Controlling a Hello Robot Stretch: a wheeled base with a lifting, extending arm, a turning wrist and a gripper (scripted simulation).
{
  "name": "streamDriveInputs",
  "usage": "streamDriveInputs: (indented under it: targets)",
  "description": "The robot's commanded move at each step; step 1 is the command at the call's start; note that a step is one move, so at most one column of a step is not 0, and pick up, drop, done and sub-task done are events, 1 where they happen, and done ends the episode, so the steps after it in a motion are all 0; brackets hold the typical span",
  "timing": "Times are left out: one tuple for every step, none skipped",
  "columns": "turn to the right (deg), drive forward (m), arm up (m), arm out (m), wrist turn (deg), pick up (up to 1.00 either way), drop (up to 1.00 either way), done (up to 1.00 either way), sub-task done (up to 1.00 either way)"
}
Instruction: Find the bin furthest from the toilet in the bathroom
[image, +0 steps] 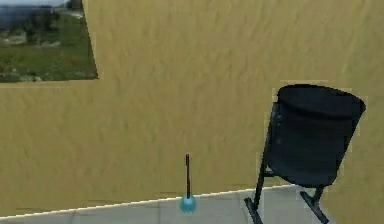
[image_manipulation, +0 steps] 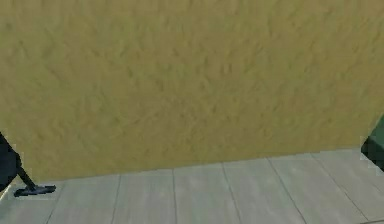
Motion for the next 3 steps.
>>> streamDriveInputs:
  targets:
    - [0.0, 0.3, 0.0, 0.0, 0.0, 0.0, 0.0, 0.0, 0.0]
    - [39.0, 0.0, 0.0, 0.0, 0.0, 0.0, 0.0, 0.0, 0.0]
    - [0.0, 0.0, 0.0, 0.0, 0.0, 0.0, 0.0, 1.0, 0.0]
